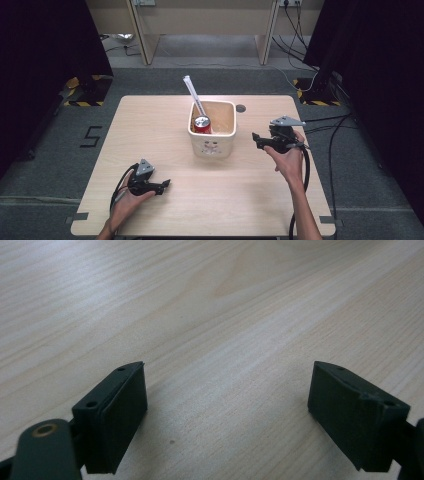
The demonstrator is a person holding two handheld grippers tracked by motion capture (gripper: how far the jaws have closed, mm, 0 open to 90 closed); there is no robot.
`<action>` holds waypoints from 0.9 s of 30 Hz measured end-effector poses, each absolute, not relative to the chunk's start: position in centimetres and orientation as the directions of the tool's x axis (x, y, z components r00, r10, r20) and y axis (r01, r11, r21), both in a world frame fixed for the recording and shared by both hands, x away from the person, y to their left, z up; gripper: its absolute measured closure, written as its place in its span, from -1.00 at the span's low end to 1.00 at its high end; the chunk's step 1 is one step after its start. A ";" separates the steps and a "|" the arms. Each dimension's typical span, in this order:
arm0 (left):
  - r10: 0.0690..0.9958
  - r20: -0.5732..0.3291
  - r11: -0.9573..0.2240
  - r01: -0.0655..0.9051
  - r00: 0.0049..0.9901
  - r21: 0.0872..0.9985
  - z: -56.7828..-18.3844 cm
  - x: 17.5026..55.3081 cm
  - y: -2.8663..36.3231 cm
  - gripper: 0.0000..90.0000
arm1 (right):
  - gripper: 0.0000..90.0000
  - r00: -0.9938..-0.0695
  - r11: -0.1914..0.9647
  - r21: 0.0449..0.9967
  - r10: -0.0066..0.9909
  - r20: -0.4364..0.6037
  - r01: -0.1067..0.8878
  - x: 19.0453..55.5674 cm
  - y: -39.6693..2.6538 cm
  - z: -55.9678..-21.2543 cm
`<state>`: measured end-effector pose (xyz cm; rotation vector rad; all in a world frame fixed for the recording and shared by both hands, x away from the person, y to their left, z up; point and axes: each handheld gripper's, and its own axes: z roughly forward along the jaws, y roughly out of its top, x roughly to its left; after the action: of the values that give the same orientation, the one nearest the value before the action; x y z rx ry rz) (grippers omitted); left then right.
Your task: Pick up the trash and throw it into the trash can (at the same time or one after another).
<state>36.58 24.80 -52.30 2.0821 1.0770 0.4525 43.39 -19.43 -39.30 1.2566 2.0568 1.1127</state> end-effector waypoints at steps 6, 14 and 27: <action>0.810 -0.023 -0.378 0.550 0.587 0.745 -52.3 36.6 24.8 -0.66 | -0.38 -0.470 0.283 0.829 0.882 -0.028 0.482 42.3 -19.1 -39.8; 0.807 -0.018 -0.385 0.549 0.590 0.742 -52.3 36.6 24.8 -0.66 | -0.38 -0.497 0.314 0.821 0.867 -0.043 0.478 41.2 -18.6 -40.3; 0.808 -0.022 -0.379 0.548 0.588 0.746 -52.3 36.6 24.8 -0.66 | -0.38 -0.512 0.329 0.809 0.858 -0.040 0.487 39.9 -18.2 -42.0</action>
<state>36.58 24.81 -52.32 2.0830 1.0731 0.4533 39.87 -18.15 -42.05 1.1819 2.1320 1.0571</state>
